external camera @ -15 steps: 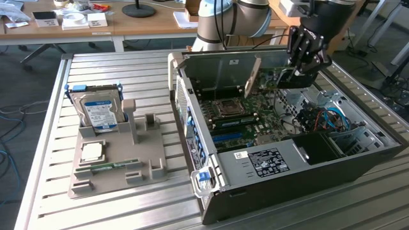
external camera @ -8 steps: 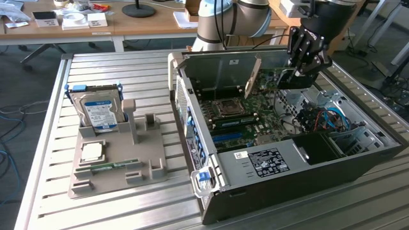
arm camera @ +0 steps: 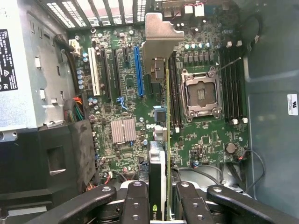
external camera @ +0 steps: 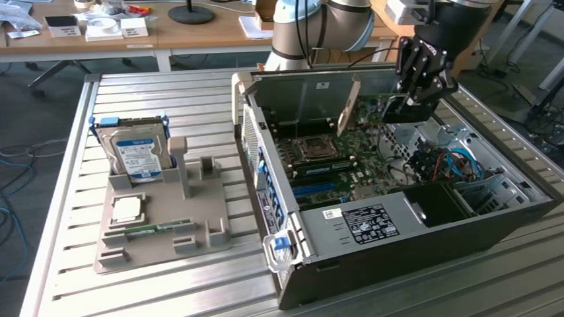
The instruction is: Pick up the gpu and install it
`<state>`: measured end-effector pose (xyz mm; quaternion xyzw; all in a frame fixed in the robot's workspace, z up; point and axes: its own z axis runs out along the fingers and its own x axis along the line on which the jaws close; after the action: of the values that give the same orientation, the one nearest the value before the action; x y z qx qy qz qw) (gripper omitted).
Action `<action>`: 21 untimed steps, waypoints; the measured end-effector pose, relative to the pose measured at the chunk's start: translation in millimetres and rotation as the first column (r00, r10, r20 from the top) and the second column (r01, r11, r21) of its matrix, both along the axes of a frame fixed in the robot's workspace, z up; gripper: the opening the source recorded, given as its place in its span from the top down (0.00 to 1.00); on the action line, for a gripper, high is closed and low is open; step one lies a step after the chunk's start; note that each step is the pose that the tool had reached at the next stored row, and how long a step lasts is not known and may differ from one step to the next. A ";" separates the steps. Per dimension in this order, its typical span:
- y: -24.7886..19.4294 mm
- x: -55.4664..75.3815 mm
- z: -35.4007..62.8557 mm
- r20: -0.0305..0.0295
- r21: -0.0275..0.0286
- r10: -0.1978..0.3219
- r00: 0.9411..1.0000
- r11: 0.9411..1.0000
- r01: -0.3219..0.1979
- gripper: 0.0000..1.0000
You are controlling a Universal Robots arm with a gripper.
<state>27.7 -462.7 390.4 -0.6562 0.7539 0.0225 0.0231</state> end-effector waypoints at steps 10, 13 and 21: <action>0.0 -4.4 -3.4 -0.001 -0.001 0.007 1.000 1.000 -0.007 0.73; 0.0 -4.0 -3.4 -0.006 -0.001 0.007 1.000 1.000 -0.007 0.73; 0.0 -3.9 -4.7 -0.022 -0.001 0.019 1.000 1.000 -0.019 0.73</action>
<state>23.8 -462.7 385.6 -0.6632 0.7477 0.0297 0.0141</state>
